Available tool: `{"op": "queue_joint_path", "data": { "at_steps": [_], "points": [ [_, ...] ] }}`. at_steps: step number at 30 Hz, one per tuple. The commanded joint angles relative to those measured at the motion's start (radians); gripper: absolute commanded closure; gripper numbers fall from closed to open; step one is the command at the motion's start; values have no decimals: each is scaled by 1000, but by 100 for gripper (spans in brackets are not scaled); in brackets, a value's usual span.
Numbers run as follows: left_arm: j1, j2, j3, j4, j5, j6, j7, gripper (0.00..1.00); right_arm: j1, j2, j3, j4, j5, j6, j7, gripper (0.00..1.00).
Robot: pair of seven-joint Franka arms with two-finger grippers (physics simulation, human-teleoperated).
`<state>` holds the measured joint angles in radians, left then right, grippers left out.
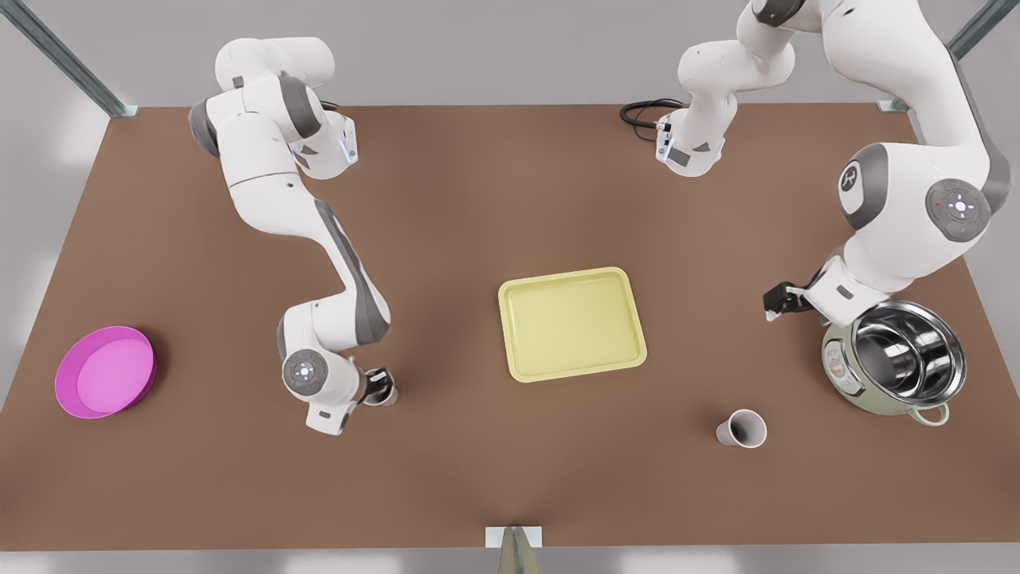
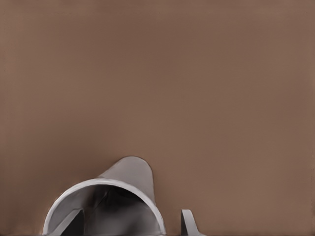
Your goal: Use the left arm to pick up the white IKEA cup from the tray and place it on the middle-left position; use the right arm to pick up the white IKEA cup from the tray and place it on the middle-right position
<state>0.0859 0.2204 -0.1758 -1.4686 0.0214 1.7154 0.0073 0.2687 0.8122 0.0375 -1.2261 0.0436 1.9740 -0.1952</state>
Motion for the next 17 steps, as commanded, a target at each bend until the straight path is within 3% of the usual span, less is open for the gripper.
{"op": "queue_joint_path", "data": {
  "at_steps": [1,4,6,10,17],
  "points": [
    [0,-1,-1,1,2,-14,20,0,3,-34,4,25,44,-181,-58,10],
    [0,0,-1,1,0,-16,20,0,6,-135,31,23,44,-274,-11,5],
    [-1,0,-1,1,0,-16,20,0,30,-272,19,23,36,-440,250,0],
    [-2,2,-2,1,-1,-16,22,0,-158,-352,1,34,-51,-543,62,0],
    [-2,0,-2,1,-1,-16,19,0,-151,-424,13,33,-88,-626,65,0]
  ]
}}
